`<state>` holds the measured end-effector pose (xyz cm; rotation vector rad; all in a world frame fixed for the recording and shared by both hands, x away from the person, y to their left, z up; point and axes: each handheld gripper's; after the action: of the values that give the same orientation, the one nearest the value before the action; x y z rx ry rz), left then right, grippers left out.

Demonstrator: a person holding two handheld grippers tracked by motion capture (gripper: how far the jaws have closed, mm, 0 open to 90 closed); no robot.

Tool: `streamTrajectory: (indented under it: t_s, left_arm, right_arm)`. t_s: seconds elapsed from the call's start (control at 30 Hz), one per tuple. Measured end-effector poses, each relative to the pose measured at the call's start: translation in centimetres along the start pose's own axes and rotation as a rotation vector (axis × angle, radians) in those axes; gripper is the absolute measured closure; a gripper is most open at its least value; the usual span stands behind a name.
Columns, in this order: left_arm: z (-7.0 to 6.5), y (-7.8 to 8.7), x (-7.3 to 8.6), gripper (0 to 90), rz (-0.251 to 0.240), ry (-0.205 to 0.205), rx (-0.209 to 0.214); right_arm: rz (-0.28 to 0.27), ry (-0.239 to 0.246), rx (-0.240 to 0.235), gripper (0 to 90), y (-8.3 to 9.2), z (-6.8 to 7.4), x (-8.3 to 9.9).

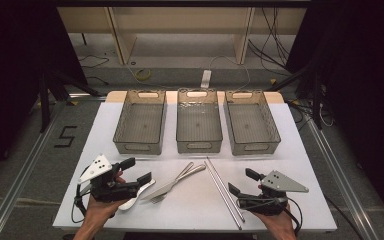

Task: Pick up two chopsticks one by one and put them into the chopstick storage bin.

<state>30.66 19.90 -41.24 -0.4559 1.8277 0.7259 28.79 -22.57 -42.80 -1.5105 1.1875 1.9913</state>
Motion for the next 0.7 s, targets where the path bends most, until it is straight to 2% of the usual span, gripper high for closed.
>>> streamTrajectory:
  t_s: [0.13,0.2,0.37,0.43,0.47,0.7]
  left_arm:
    - [0.0,0.0,0.0,18.2,0.000,-0.001,0.000]
    - [-0.1,0.0,0.0,18.2,0.001,-0.002,0.000]
    - [0.0,0.0,0.0,18.2,-0.001,-0.002,0.001]
    - [0.0,0.0,0.0,18.2,-0.001,-0.001,0.000]
    - [0.0,0.0,0.0,18.2,-0.001,-0.001,0.000]
    - [0.0,0.0,0.0,18.2,-0.004,0.001,-0.003]
  right_arm:
    - [0.029,0.000,-0.004,25.6,-0.1,-0.1,-0.1]
    - [0.057,0.010,-0.015,25.5,-0.3,-0.1,-0.1]
    - [0.107,0.045,-0.007,25.8,-0.4,0.1,-0.5]
    - [0.153,0.047,-0.013,25.9,-0.5,-0.1,-0.9]
    - [0.194,0.052,-0.022,26.1,-0.6,-0.2,-1.1]
    - [0.376,0.106,0.034,28.2,-1.4,-1.1,-2.1]
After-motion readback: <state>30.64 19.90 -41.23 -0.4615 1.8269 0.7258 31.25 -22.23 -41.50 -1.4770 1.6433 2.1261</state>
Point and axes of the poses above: each handheld gripper's, and its own axes: y roughly backward along the jaws, x roughly out of its underside, z roughly to its left, and after that the axes turned 3 degrees about x, right-handed
